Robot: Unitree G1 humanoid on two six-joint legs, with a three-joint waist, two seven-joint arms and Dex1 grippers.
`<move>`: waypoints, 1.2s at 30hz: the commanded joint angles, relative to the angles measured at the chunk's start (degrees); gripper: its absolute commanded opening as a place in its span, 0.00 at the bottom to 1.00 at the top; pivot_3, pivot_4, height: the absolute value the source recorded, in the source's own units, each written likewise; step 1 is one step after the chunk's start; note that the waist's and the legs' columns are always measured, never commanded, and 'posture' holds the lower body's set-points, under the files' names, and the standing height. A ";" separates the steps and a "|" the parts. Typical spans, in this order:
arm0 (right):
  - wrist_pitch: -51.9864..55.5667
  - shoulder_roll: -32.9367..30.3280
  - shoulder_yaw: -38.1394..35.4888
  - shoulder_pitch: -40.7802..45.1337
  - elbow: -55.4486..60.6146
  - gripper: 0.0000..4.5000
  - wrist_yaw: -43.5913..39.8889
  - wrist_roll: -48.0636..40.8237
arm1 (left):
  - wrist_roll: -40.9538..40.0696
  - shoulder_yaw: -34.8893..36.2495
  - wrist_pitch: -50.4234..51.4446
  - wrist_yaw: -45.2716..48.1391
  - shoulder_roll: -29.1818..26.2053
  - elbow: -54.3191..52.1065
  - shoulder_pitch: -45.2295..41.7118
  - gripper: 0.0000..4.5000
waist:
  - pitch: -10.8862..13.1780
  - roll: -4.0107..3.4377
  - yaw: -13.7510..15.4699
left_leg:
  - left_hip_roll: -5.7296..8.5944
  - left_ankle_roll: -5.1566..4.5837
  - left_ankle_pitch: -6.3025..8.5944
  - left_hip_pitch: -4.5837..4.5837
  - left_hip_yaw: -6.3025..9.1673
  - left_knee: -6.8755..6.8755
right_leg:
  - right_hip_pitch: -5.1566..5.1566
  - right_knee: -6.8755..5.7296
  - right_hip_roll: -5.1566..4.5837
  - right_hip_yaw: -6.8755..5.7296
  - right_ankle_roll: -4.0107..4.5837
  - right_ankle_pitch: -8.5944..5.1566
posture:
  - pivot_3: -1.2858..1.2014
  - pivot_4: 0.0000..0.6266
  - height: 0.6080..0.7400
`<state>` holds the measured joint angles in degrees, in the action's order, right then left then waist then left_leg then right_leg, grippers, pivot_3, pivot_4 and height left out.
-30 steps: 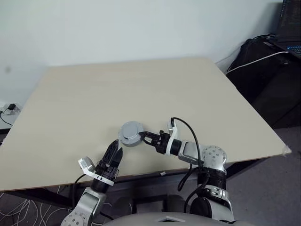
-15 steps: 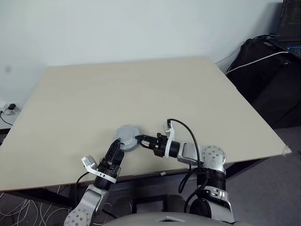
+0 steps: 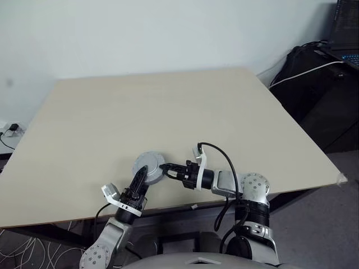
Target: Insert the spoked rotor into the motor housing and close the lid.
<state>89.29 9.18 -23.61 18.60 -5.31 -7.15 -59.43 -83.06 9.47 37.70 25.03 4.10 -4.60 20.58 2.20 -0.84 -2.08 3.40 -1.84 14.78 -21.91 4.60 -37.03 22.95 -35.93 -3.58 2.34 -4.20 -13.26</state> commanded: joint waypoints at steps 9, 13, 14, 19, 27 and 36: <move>-4.49 3.80 2.69 -1.92 5.03 0.29 0.10 0.12 | -0.84 -0.22 -0.14 -0.05 3.09 -0.68 -1.79 0.46 | 0.00 0.00 0.00 | 0.00 0.00 0.00 0.00 0.00 -0.01 | 0.00 0.00 0.01 0.00 0.01 0.01 | 0.52 0.00 1.00; -6.87 2.45 2.26 -2.54 4.43 0.56 -0.37 0.60 | -0.73 -0.16 -0.99 -0.24 3.32 -1.16 -1.67 0.46 | 0.00 0.00 0.02 | 0.01 0.00 0.00 0.01 -0.02 -0.01 | -0.01 0.00 0.00 0.01 0.01 0.01 | 0.52 0.00 1.00; -7.19 2.35 1.99 -2.72 4.66 0.64 -0.35 0.19 | -0.69 -0.14 -1.18 -0.35 3.39 -1.38 -1.59 0.46 | 0.00 0.00 0.02 | 0.01 0.00 0.00 0.00 -0.01 -0.01 | 0.00 0.00 0.00 0.01 0.01 0.01 | 0.52 0.00 1.00; -8.98 1.05 -0.28 -3.68 5.66 1.00 -0.21 -1.52 | -0.17 0.18 -2.78 -0.93 3.93 -1.97 -1.65 0.46 | 0.00 0.00 0.05 | 0.01 -0.02 0.01 0.00 -0.02 -0.01 | -0.01 0.00 0.00 0.02 0.17 0.11 | 0.52 0.00 1.00; -22.13 -7.35 10.01 -9.43 14.85 1.00 -3.91 9.42 | 5.77 3.75 -16.94 -6.51 6.82 -2.51 -7.32 0.46 | 0.00 0.01 0.09 | -0.03 -0.01 0.01 0.01 -0.07 -0.01 | -0.01 0.00 0.04 0.04 0.14 0.09 | 0.52 0.00 1.00; -40.97 -17.93 28.91 -17.14 20.32 1.00 -13.92 25.34 | 7.91 10.04 -28.91 -13.76 5.54 5.09 -20.05 0.46 | -0.05 0.44 1.22 | 0.02 -0.01 0.00 0.07 -0.16 -0.18 | -0.18 0.08 0.06 0.10 -0.04 0.21 | 0.52 0.00 1.00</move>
<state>51.23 -8.77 4.25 1.14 12.60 -19.73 -35.29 -74.92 18.02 10.62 11.83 4.43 0.13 2.90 2.15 -0.40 -0.86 3.43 -1.87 14.78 -21.83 4.44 -37.21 22.75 -35.85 -3.52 2.46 -4.19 -13.00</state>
